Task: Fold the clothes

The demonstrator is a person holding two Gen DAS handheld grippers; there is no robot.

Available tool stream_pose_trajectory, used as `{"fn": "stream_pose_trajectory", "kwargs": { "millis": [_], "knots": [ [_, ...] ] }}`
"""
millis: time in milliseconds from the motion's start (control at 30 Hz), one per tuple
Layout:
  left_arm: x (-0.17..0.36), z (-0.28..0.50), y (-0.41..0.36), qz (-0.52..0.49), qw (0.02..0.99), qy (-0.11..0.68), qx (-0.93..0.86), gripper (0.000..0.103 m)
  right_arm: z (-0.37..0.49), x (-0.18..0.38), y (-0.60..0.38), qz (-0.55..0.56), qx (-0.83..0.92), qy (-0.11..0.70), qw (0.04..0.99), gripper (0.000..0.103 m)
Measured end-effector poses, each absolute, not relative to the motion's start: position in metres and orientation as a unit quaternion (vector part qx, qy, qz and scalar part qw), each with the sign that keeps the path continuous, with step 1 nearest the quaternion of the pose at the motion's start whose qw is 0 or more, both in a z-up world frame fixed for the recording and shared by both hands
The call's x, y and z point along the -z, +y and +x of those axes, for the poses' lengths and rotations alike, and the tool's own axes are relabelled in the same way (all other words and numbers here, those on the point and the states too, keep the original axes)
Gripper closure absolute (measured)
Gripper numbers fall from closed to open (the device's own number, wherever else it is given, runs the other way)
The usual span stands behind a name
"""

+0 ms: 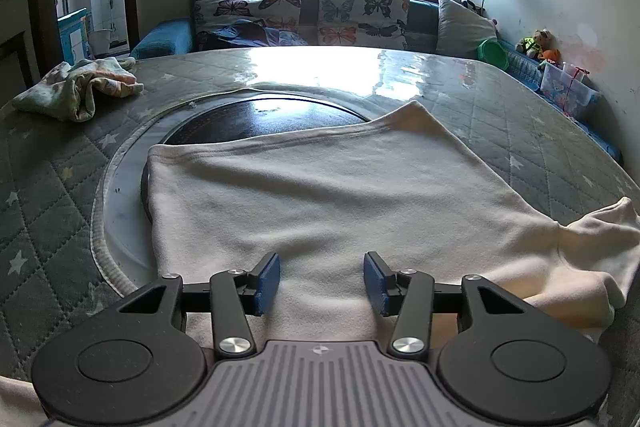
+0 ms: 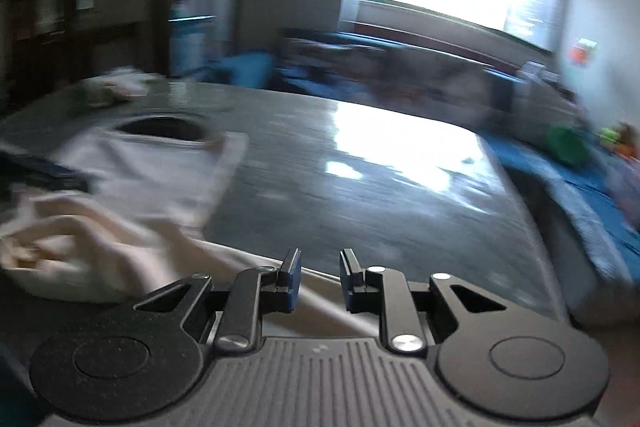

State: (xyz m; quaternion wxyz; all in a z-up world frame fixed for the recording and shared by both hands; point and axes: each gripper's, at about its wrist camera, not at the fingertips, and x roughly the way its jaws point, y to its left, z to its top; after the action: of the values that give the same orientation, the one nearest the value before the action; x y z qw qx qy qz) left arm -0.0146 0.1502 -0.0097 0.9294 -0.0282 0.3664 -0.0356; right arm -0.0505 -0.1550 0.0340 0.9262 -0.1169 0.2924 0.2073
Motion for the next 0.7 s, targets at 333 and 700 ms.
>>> {"fn": "stream_pose_trajectory", "kwargs": {
  "millis": [333, 700],
  "knots": [
    [0.009, -0.013, 0.15, -0.028, 0.929, 0.368, 0.034, 0.05, -0.074, -0.03, -0.029, -0.183, -0.427, 0.305, 0.831, 0.083],
    [0.01, -0.015, 0.15, -0.029, 0.929, 0.366, 0.037, 0.046, -0.089, -0.001, 0.005, -0.245, -0.445, 0.343, 0.79, 0.086]
  ]
}}
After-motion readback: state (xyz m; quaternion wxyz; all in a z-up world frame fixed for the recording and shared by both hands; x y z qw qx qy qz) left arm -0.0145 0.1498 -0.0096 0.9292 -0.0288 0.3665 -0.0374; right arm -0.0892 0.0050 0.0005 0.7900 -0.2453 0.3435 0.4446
